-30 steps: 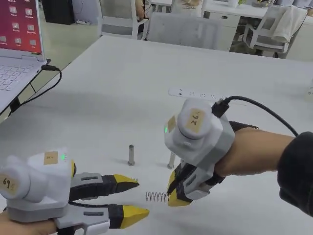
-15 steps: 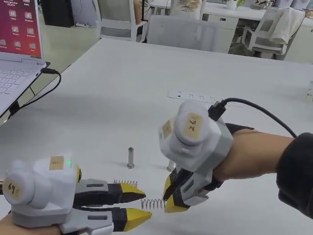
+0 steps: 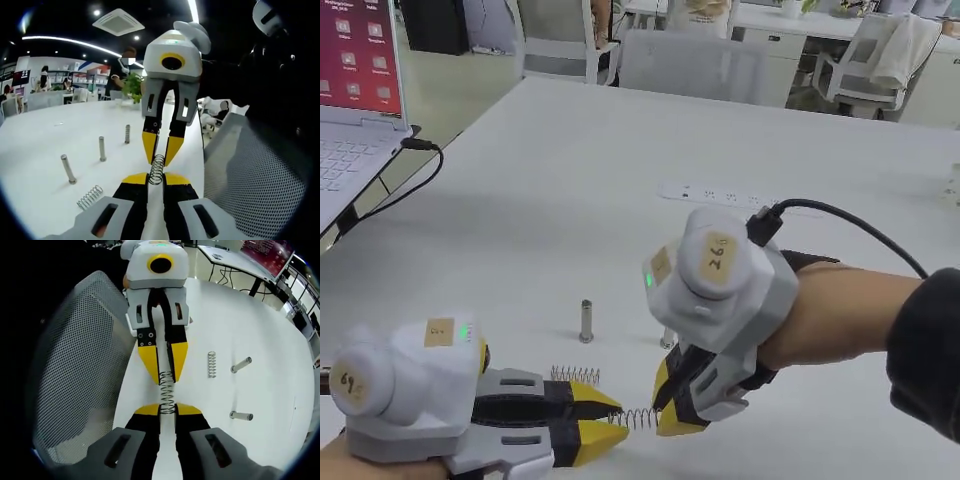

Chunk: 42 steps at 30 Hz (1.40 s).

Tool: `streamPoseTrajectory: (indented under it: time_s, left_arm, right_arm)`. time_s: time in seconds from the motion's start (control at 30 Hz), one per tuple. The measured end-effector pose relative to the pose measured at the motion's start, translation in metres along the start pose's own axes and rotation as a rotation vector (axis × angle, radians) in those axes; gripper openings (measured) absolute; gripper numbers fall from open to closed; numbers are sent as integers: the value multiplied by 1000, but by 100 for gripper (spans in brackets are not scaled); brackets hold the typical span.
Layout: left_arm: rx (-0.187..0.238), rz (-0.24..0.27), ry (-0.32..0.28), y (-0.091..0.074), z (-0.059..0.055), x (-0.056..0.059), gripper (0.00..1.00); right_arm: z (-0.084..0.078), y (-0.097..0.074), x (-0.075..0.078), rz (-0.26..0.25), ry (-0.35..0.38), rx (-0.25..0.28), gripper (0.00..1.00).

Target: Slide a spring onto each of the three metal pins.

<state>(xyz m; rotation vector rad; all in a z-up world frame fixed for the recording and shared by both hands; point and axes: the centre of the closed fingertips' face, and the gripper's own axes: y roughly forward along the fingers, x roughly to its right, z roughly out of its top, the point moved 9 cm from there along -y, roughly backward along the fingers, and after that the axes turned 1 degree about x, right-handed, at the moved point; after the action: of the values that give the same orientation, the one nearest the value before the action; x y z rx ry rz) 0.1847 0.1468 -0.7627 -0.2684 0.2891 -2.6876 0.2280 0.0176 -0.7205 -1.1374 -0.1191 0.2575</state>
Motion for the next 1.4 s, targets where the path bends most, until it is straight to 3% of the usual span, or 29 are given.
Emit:
streamPoseTrajectory:
  time_s: [0.33, 0.7, 1.4]
  left_arm:
    - [-1, -9, -23, -2, 0, 0, 2]
    - [35, -16, -36, -2, 7, 1, 2]
    - [-3, -9, -18, -1, 1, 1, 2]
  right_arm:
    - [-1, 3, 1, 10, 32, 17, 10]
    - [-8, 10, 3, 16, 46, 19, 9]
    - [10, -10, 2, -1, 62, 100, 9]
